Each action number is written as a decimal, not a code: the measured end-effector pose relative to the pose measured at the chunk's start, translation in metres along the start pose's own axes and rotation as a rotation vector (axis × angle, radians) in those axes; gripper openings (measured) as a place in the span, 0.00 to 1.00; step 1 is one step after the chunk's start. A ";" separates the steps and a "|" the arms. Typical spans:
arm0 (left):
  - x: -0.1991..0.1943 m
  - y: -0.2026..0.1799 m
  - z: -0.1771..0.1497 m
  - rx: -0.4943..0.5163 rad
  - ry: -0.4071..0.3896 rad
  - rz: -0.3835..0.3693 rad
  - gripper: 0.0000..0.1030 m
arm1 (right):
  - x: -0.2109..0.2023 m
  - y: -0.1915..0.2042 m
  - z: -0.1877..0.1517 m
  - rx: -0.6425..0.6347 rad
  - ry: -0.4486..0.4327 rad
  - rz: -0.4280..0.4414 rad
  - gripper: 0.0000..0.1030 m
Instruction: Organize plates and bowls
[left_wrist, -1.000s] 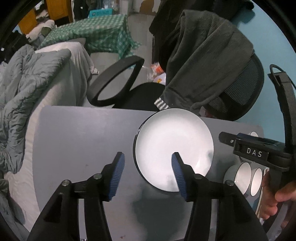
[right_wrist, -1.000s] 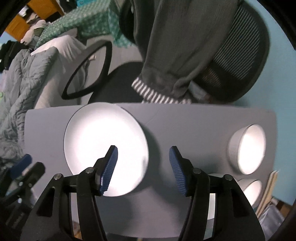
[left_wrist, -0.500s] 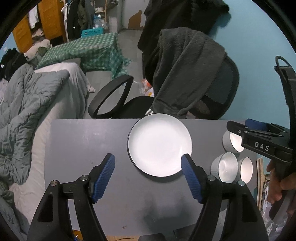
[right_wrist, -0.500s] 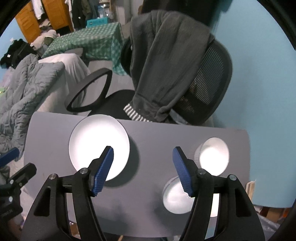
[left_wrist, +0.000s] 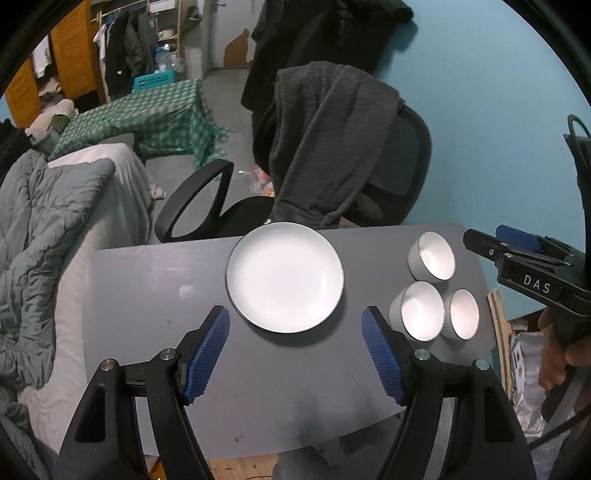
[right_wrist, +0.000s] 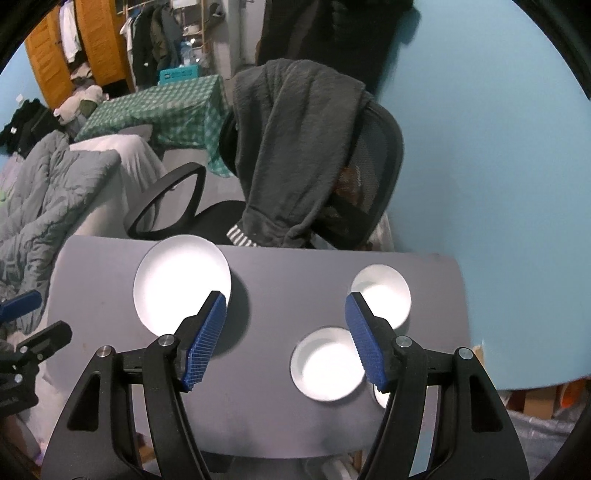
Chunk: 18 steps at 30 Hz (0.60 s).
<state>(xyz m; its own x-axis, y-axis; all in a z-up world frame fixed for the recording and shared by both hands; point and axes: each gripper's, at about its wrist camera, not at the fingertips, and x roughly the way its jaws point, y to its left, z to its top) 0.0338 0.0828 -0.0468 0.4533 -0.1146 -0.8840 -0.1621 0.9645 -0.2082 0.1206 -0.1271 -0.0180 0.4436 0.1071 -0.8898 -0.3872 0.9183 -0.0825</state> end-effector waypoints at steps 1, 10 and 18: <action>-0.002 -0.001 -0.001 0.004 -0.006 -0.006 0.73 | -0.002 -0.003 -0.003 0.010 0.002 0.002 0.64; -0.010 -0.021 -0.005 0.067 -0.027 -0.056 0.73 | -0.020 -0.021 -0.027 0.086 0.025 -0.013 0.64; -0.023 -0.043 -0.004 0.157 -0.043 -0.091 0.73 | -0.036 -0.035 -0.043 0.154 0.030 -0.031 0.64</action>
<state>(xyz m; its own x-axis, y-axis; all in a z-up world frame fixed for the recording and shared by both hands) 0.0268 0.0429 -0.0188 0.4978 -0.1957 -0.8449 0.0181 0.9763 -0.2155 0.0832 -0.1794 -0.0020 0.4286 0.0687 -0.9009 -0.2446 0.9687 -0.0424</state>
